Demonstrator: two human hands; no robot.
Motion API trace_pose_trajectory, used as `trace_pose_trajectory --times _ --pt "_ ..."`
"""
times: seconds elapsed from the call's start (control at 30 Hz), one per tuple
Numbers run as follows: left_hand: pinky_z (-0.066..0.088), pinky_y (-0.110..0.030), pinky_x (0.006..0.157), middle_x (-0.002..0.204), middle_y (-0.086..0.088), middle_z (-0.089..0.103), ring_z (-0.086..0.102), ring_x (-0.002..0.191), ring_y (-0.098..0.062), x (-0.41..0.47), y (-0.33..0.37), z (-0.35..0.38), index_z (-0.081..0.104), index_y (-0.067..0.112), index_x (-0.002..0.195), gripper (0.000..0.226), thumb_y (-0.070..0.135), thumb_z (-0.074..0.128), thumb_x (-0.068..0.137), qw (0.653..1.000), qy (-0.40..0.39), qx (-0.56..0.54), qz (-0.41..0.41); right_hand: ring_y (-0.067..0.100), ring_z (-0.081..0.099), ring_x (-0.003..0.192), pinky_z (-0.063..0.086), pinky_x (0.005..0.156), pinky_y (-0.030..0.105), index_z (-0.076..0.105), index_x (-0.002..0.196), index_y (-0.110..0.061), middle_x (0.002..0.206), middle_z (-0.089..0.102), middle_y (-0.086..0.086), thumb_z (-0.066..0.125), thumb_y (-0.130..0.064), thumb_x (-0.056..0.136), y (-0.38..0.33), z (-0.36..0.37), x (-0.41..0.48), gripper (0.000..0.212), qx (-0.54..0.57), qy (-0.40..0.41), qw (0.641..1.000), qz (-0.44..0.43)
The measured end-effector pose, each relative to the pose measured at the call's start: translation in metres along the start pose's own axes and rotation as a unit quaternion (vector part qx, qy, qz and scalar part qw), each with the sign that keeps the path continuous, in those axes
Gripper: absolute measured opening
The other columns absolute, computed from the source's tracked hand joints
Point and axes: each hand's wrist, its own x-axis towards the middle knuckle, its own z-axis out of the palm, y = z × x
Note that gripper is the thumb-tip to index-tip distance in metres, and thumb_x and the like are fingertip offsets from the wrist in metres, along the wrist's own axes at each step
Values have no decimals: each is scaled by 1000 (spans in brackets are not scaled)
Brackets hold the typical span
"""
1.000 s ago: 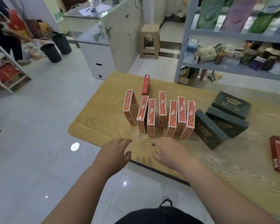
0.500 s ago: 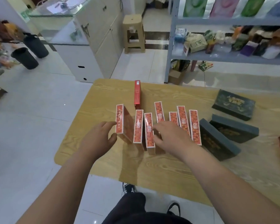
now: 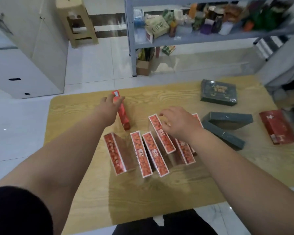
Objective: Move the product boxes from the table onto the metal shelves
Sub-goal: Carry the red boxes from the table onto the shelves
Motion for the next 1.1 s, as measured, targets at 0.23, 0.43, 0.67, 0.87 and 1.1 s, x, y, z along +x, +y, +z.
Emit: trace_pose_trajectory --times 0.23,0.43,0.67,0.87,1.1 --pt "37 -59 107 162 -6 7 -4 150 -39 48 11 24 41 32 143 53 14 52 95 990 -55 133 4 24 51 124 44 100 38 60 131 -19 130 60 2 53 -28 96 65 -15 -8 37 1 28 999 36" --pt "37 -59 103 131 -6 50 38 132 -35 58 31 15 46 30 130 33 28 50 97 985 -45 148 -70 19 52 124 42 102 34 59 133 -21 133 59 -1 53 -29 97 134 -32 -20 38 18 43 997 58" --pt "38 -62 96 121 -13 49 49 112 -40 50 60 -4 41 26 129 33 24 50 97 988 18 110 -106 22 47 130 44 107 40 54 137 -19 138 55 3 52 -30 97 222 -39 -35 41 37 53 992 104" --pt "45 -51 92 121 -9 53 53 110 -36 59 120 -34 42 28 132 43 15 48 91 991 21 103 -79 27 49 127 43 103 40 54 137 -15 136 55 9 54 -28 95 292 -39 -63 44 46 34 987 148" --pt "45 -51 89 118 -13 54 52 109 -38 106 245 -77 47 13 123 30 20 52 94 996 73 50 1 30 51 125 41 102 39 57 134 -13 134 58 12 57 -25 92 347 -42 -106 44 41 25 972 230"
